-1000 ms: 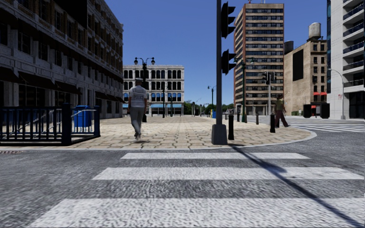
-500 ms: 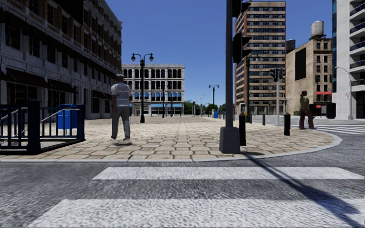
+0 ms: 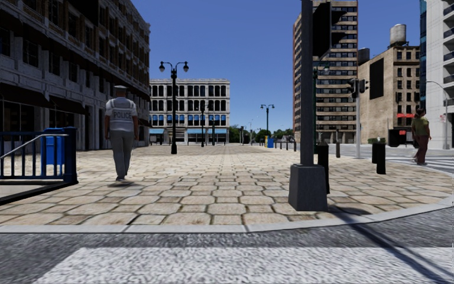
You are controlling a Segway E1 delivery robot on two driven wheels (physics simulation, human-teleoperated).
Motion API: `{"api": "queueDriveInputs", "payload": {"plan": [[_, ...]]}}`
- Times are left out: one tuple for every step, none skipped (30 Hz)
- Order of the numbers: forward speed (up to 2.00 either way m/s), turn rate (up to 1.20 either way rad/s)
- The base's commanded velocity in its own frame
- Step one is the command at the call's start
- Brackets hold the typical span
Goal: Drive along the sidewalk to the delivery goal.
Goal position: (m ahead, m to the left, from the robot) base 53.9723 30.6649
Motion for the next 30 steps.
{"api": "queueDriveInputs", "payload": {"plan": [[2.00,0.00],[2.00,0.00],[2.00,0.00],[2.00,0.00],[2.00,0.00],[2.00,0.00],[2.00,0.00],[2.00,0.00],[2.00,0.00],[2.00,0.00],[2.00,0.00],[2.00,0.00],[2.00,0.00],[2.00,0.00],[2.00,0.00],[2.00,0.00],[2.00,0.00],[2.00,0.00],[2.00,0.00],[1.92,0.00],[1.92,0.00],[1.66,0.00],[1.56,0.00],[1.52,0.00],[1.52,0.00],[1.50,0.00],[1.50,0.00],[1.49,0.00],[1.49,0.00],[1.49,0.00]]}}
